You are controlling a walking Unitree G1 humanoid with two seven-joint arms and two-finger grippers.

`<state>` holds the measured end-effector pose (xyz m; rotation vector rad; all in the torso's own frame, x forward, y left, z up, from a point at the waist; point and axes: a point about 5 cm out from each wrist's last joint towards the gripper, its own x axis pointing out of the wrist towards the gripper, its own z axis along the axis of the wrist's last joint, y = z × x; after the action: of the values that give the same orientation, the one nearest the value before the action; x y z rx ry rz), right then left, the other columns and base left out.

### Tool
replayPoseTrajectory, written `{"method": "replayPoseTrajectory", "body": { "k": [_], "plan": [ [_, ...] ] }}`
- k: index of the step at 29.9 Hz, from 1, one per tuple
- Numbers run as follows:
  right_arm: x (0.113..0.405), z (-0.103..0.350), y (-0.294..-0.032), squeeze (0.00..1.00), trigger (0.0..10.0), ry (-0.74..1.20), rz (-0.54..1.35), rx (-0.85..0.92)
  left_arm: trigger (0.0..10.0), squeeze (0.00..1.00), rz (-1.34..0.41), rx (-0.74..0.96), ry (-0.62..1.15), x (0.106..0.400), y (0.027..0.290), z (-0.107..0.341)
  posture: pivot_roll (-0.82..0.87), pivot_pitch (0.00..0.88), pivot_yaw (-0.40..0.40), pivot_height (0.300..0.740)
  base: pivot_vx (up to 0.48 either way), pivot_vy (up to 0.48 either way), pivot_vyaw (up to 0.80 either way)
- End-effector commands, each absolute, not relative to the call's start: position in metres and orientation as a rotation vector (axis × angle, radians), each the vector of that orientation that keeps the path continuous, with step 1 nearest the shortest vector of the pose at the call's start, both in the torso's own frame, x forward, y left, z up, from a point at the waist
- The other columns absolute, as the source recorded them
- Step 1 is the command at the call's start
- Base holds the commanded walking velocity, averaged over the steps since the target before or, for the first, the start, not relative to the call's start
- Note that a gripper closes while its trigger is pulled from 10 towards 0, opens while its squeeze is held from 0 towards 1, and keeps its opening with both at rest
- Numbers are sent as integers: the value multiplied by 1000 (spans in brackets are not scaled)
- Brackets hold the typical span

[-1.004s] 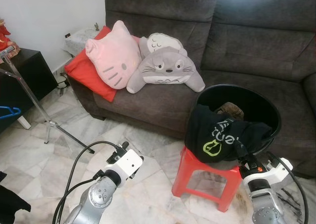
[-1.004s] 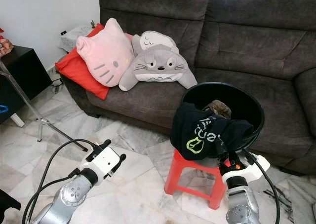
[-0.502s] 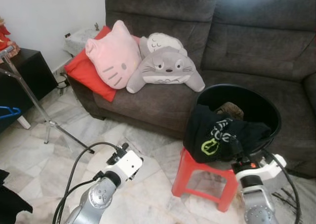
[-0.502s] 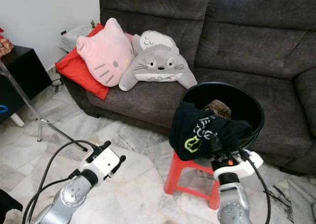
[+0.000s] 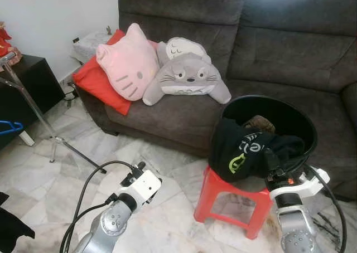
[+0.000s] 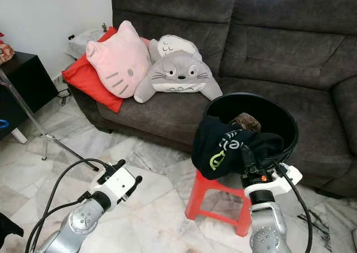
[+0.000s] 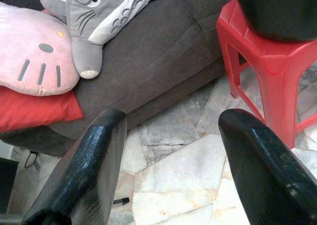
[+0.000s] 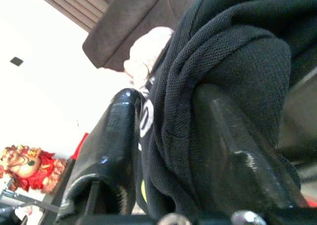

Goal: Hang hanger

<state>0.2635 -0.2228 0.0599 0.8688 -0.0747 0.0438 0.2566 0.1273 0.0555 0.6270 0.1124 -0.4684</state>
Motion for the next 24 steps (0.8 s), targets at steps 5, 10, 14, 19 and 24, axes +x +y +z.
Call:
{"method": "replayPoseTrajectory", "body": {
  "k": [5, 10, 14, 19, 24],
  "plan": [
    [276, 78, -226, 0, 0, -126, 69, 863, 10000, 0, -480, 640, 106, 257, 125, 55, -43, 0, 15, 740, 0, 0, 0],
    [309, 102, -221, 0, 0, -181, 136, 858, 10000, 0, -475, 636, 104, 260, 123, 55, -45, 0, 18, 740, 0, 0, 0],
    [324, 109, -214, 0, 0, -177, 166, 844, 10000, 0, -472, 637, 103, 261, 123, 56, -43, 0, 17, 740, 0, 0, 0],
    [340, 116, -205, 0, 0, -165, 198, 832, 10000, 0, -467, 639, 101, 262, 123, 56, -36, 0, 16, 740, 0, 0, 0],
    [346, 116, -198, 0, 0, -135, 228, 786, 10000, 0, -463, 641, 104, 262, 124, 56, -30, 0, 11, 740, 0, 0, 0]
  ]
}}
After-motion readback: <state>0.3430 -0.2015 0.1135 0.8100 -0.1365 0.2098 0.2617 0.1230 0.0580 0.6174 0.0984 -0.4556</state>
